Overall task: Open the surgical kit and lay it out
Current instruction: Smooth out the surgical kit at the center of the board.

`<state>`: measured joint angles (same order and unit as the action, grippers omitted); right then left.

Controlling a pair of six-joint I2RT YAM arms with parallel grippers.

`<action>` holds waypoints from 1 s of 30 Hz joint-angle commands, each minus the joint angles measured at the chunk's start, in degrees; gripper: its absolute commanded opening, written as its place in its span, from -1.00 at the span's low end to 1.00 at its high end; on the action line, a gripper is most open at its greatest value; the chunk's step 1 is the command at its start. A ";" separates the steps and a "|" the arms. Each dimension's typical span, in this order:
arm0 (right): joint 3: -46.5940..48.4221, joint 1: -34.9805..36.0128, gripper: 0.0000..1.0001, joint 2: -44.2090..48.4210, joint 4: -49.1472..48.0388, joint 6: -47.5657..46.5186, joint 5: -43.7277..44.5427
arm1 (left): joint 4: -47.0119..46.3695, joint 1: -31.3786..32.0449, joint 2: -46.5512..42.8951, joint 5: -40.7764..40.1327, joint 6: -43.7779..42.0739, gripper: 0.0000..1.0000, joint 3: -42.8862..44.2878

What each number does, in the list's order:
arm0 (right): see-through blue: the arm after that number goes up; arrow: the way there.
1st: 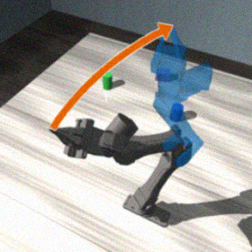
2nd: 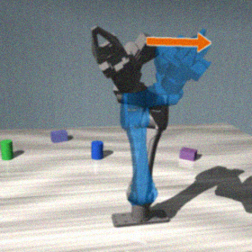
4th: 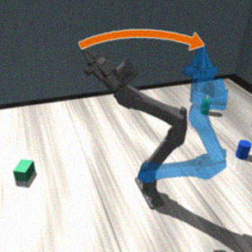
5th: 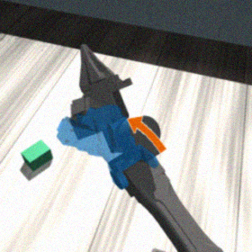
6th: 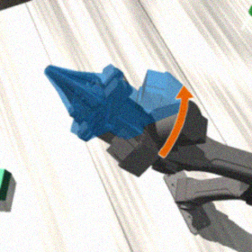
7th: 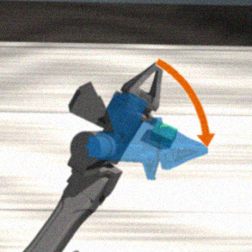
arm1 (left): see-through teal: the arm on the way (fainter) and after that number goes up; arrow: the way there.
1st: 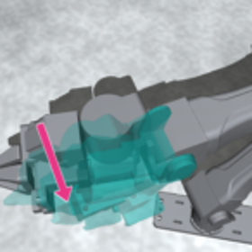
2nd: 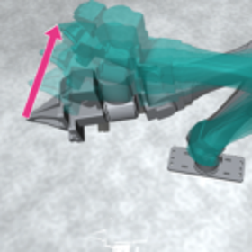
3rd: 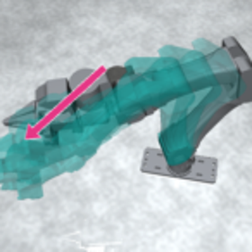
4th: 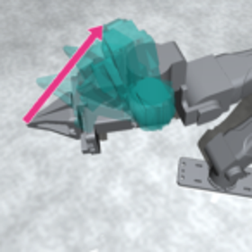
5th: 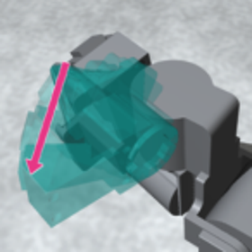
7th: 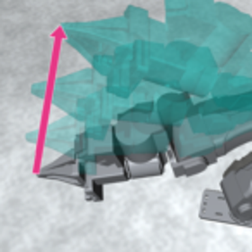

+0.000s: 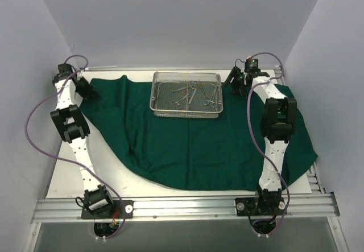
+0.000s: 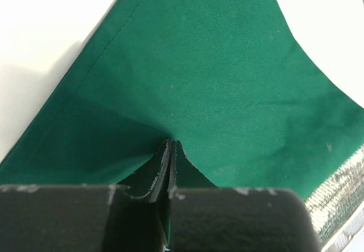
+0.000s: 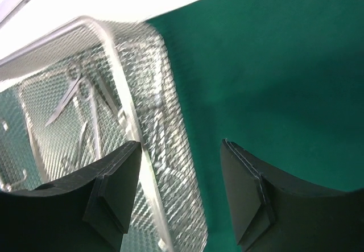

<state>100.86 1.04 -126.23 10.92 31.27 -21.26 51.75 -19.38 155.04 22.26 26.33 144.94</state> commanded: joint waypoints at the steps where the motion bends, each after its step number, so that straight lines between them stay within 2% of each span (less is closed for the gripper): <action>1: 3.20 -0.77 0.15 -1.99 1.39 -0.94 0.25 | 7.67 -3.47 2.28 -11.10 -3.65 -0.95 -0.54; 2: 3.73 -2.69 0.16 -3.13 1.65 -1.12 0.16 | 7.49 -3.74 2.20 -11.36 -3.82 -0.95 -0.63; 8: 11.36 -3.59 0.15 -9.54 5.16 -2.61 -0.63 | 8.90 -4.36 3.25 -14.08 -5.32 -0.95 3.15; 14: 12.87 -4.55 0.12 -13.51 4.29 -0.51 -1.33 | 9.25 -4.35 2.20 -18.30 -5.76 -0.95 3.24; 15: 12.96 -4.73 0.08 -13.86 4.20 -0.24 -0.90 | 9.25 -4.44 1.85 -18.65 -6.11 -0.95 3.07; 16: 13.05 -4.99 -0.21 -14.91 4.72 0.02 -0.54 | 9.95 -4.44 1.67 -19.27 -6.46 -0.95 2.98; 17: 13.57 -5.17 -0.37 -15.61 5.60 0.37 0.50 | 10.39 -4.44 1.58 -21.10 -6.72 -0.95 2.71; 22: 18.49 -6.92 -0.76 -20.18 9.55 0.72 3.50 | 10.30 -4.79 -1.14 -25.42 -7.87 -0.95 -1.07; 27: 24.02 -8.24 -0.80 -23.53 10.61 0.82 2.55 | 9.25 -4.27 -6.57 -24.73 -8.66 -0.95 -1.24; 30: 27.11 -8.25 -0.77 -23.97 10.79 -0.41 0.52 | 9.60 -3.22 -11.67 -24.63 -8.66 -0.64 -0.72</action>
<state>126.48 -6.31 -147.65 16.80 32.97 -22.50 59.37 -21.89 150.87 2.90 17.72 143.83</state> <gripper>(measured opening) 0.111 0.136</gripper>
